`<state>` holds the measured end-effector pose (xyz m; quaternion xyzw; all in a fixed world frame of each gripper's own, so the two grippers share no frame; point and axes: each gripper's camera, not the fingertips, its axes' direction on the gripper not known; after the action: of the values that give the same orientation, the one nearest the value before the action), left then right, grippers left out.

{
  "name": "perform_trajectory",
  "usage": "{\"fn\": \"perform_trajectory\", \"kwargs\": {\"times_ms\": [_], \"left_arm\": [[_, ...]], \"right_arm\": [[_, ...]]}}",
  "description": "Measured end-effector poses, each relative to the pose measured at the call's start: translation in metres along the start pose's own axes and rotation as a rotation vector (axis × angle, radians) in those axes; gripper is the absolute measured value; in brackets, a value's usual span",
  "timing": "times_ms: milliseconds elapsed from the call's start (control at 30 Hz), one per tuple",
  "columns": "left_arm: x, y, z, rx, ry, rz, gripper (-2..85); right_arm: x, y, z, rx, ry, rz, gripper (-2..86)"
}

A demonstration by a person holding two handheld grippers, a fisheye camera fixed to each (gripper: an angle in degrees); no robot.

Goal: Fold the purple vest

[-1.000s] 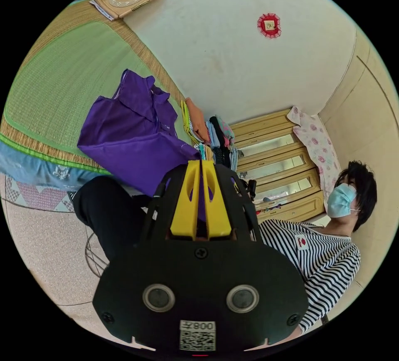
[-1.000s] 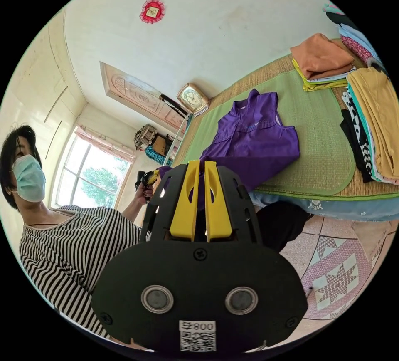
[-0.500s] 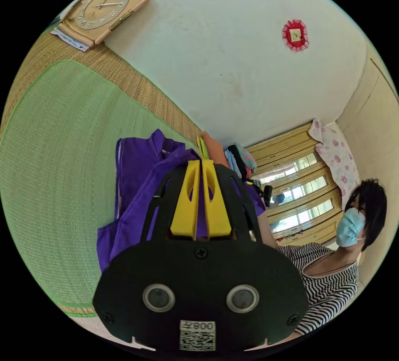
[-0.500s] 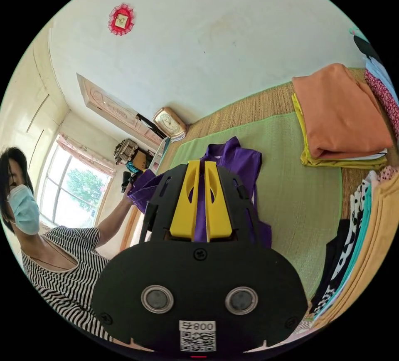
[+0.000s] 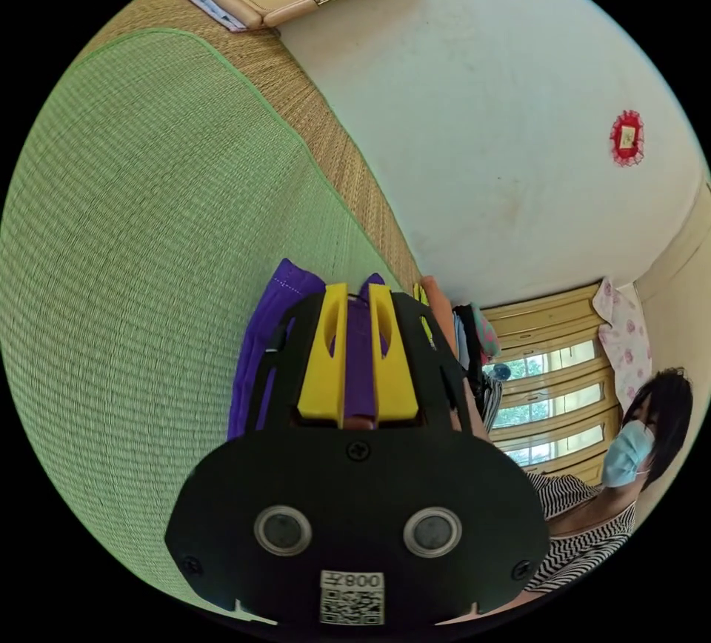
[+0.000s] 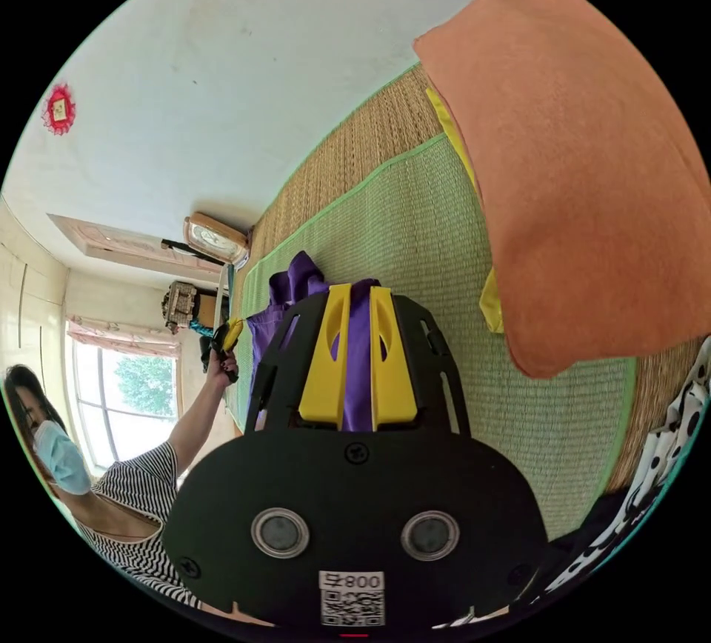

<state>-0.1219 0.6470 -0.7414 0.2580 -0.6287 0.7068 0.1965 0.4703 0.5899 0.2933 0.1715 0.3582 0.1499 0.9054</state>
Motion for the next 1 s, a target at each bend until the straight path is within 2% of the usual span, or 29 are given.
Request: {"fn": "perform_trajectory", "kwargs": {"times_ms": [100,267,433,533,600,700,867,933,1000], "left_arm": [[0.018,0.005,0.006,-0.034,0.036,0.079,4.9],[0.048,0.021,0.035,-0.16,-0.01,0.191,4.6],[0.067,0.022,0.073,-0.247,-0.1,0.276,3.5],[0.07,0.016,0.094,-0.279,-0.213,0.301,2.4],[0.067,0.011,0.103,-0.276,-0.261,0.283,1.7],[0.062,0.003,0.115,-0.292,-0.371,0.287,0.7],[0.069,0.002,0.106,-0.243,-0.313,0.26,0.3],[0.08,0.016,0.088,-0.215,-0.193,0.284,0.4],[0.087,0.034,0.071,-0.21,-0.157,0.307,0.5]], "right_arm": [[-0.016,0.013,-0.009,0.053,0.037,-0.043,5.2],[-0.034,0.024,-0.01,0.118,0.126,-0.065,7.5],[-0.071,0.029,0.003,0.113,0.083,-0.17,7.8],[-0.111,0.041,0.058,-0.038,0.158,-0.305,7.2],[-0.122,0.048,0.114,-0.158,0.297,-0.345,6.5],[-0.117,0.052,0.163,-0.222,0.469,-0.353,3.6],[-0.122,0.049,0.154,-0.213,0.389,-0.348,1.5],[-0.135,0.058,0.141,-0.196,0.368,-0.382,1.0],[-0.158,0.089,0.124,-0.189,0.313,-0.449,0.8]]}}
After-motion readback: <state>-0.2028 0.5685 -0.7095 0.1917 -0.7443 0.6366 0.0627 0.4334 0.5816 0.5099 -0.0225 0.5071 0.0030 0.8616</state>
